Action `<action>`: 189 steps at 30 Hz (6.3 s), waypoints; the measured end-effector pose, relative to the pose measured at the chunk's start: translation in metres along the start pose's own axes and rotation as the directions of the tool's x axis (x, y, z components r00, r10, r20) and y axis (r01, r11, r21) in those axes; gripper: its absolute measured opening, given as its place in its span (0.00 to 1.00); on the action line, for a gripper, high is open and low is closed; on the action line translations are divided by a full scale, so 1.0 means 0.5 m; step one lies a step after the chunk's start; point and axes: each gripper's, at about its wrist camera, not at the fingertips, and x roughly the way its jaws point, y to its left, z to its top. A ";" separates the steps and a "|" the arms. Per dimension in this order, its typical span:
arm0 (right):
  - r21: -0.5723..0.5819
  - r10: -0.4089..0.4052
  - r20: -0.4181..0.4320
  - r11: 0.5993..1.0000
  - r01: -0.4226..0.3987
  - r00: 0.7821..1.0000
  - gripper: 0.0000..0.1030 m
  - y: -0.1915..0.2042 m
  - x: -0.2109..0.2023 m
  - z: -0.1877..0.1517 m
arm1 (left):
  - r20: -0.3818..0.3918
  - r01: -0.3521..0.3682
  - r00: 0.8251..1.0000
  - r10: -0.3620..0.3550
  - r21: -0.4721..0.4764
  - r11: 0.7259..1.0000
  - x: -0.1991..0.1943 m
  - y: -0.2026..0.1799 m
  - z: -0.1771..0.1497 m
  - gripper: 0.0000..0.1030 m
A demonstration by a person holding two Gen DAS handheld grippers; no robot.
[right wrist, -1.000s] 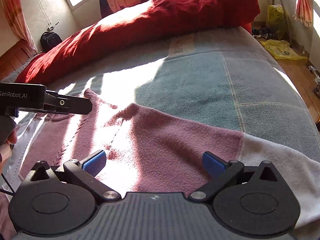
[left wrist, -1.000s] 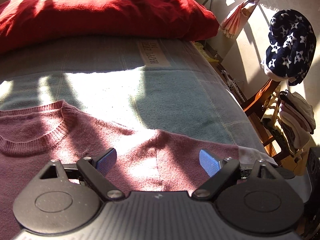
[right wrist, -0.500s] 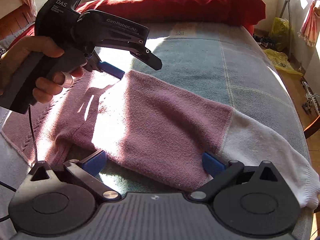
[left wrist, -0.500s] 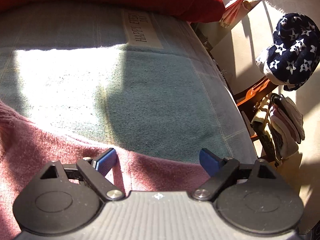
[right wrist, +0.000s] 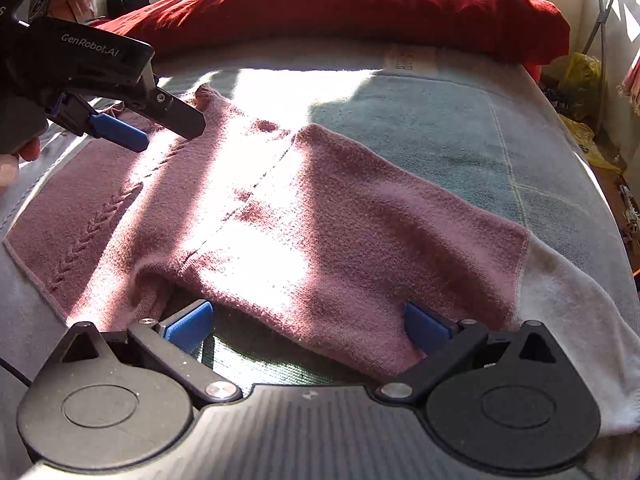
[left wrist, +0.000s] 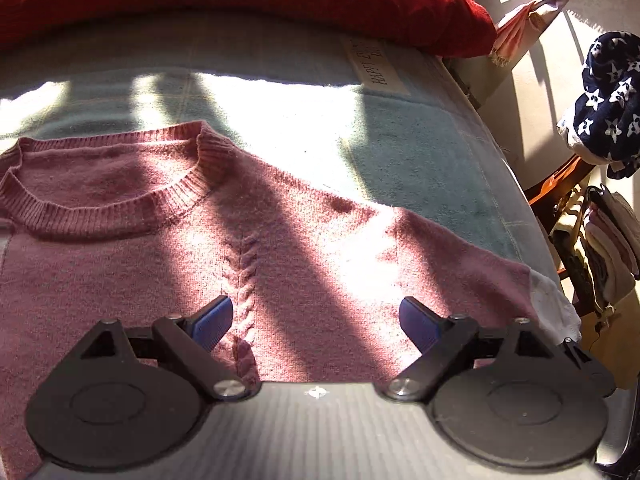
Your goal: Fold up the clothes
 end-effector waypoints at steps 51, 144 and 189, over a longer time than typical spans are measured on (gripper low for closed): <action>0.422 -0.129 0.095 0.903 0.077 0.987 1.00 -0.131 -0.106 0.025 | 0.097 -0.112 0.989 0.112 -0.004 0.994 -0.104 0.032 -0.099 0.87; 0.032 -0.038 -0.141 0.999 0.043 0.989 1.00 0.452 0.029 0.005 | 0.130 -0.124 0.984 0.120 0.028 0.992 -0.262 0.567 -0.178 0.96; 0.057 -0.063 -0.179 0.996 0.074 0.982 1.00 0.450 0.043 -0.002 | 0.072 -0.112 0.992 0.104 0.117 0.987 -0.194 0.646 -0.081 0.99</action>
